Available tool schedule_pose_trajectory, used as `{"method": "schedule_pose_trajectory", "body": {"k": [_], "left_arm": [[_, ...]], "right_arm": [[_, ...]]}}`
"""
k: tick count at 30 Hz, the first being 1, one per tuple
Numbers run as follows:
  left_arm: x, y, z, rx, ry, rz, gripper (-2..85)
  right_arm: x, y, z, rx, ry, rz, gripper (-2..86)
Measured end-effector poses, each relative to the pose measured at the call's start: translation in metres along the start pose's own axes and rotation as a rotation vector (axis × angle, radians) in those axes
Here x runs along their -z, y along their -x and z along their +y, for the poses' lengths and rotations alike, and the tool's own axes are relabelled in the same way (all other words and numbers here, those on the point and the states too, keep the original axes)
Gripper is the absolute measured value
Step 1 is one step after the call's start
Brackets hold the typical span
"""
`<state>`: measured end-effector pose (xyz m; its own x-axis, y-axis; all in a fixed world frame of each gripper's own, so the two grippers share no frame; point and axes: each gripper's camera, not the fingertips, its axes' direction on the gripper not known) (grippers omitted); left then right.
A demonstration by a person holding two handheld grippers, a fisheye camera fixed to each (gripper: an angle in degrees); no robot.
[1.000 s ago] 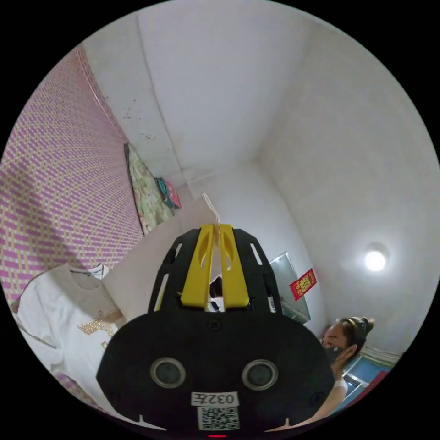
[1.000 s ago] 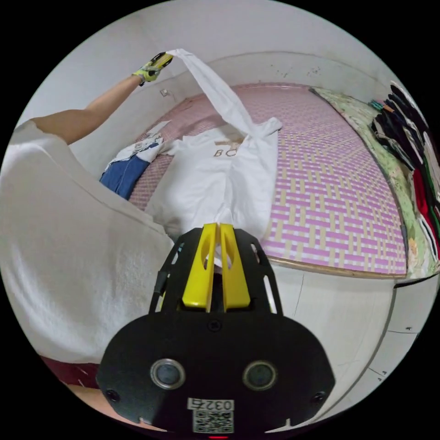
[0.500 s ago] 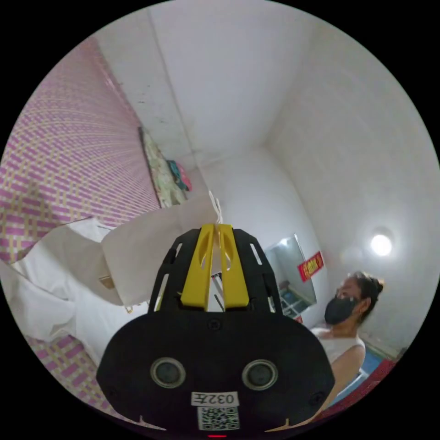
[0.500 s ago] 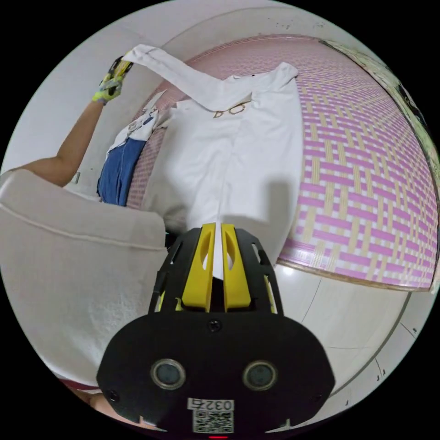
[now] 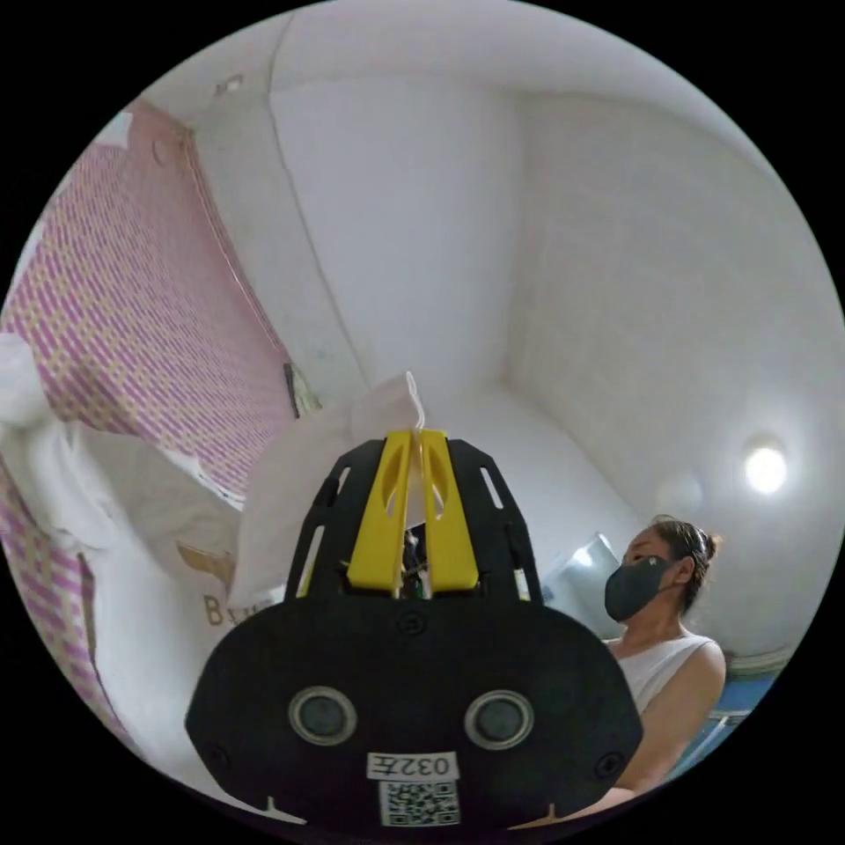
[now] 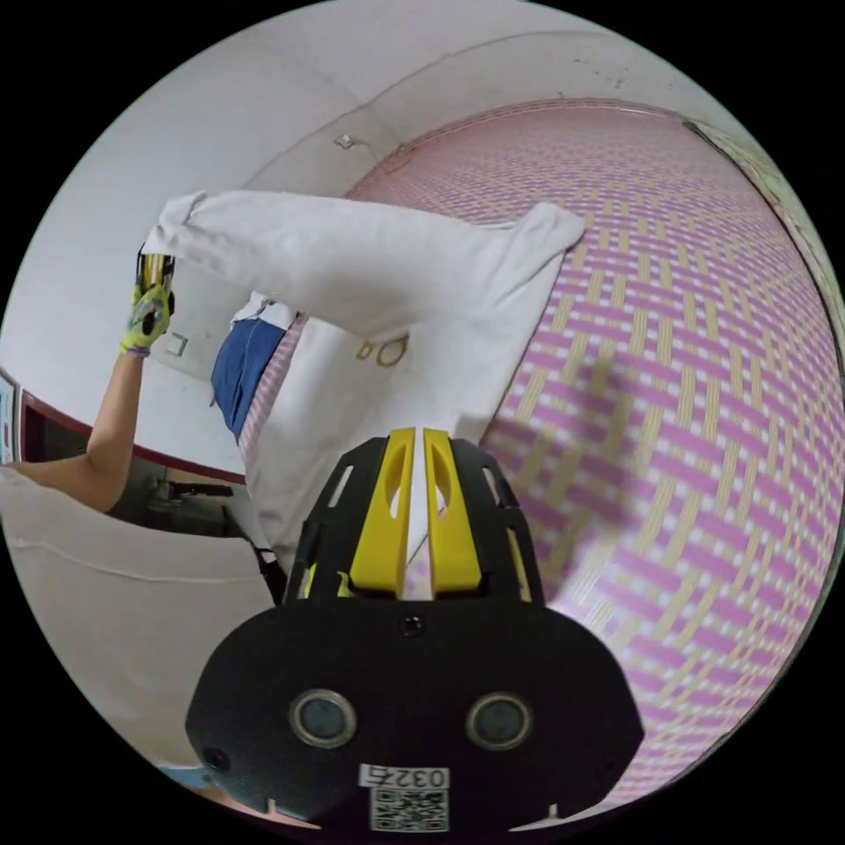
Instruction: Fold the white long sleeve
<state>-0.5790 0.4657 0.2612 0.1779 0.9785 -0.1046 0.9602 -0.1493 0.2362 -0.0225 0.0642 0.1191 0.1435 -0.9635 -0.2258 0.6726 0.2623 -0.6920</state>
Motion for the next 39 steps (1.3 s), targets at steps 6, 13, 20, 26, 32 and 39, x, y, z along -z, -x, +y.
{"method": "schedule_pose_trajectory", "body": {"k": [6, 13, 20, 26, 32, 39], "left_arm": [[0.113, -0.005, 0.063, 0.257, -0.28, -0.311, -1.7], [0.128, -0.055, 0.083, 0.226, -0.405, -0.346, -1.7], [0.09, -0.085, 0.058, 0.159, -0.327, -0.303, -1.7], [0.064, -0.154, 0.07, -0.17, -0.314, -0.083, -1.7], [0.082, -0.133, 0.11, 0.115, -0.28, -0.254, -1.7], [-0.001, -0.135, 0.103, 0.105, -0.099, -0.315, -1.7]], "right_arm": [[-0.051, -0.097, -0.089, 0.008, 0.012, -0.015, -0.3], [-0.119, -0.172, -0.183, 0.011, 0.041, -0.003, -0.7], [-0.203, -0.211, -0.25, 0.068, 0.089, -0.022, -1.0], [-0.258, -0.26, -0.269, -0.002, 0.139, -0.05, -1.0], [-0.293, -0.279, -0.272, -0.079, 0.175, -0.08, -1.0], [-0.299, -0.249, -0.238, -0.018, 0.188, -0.157, -1.0]]}}
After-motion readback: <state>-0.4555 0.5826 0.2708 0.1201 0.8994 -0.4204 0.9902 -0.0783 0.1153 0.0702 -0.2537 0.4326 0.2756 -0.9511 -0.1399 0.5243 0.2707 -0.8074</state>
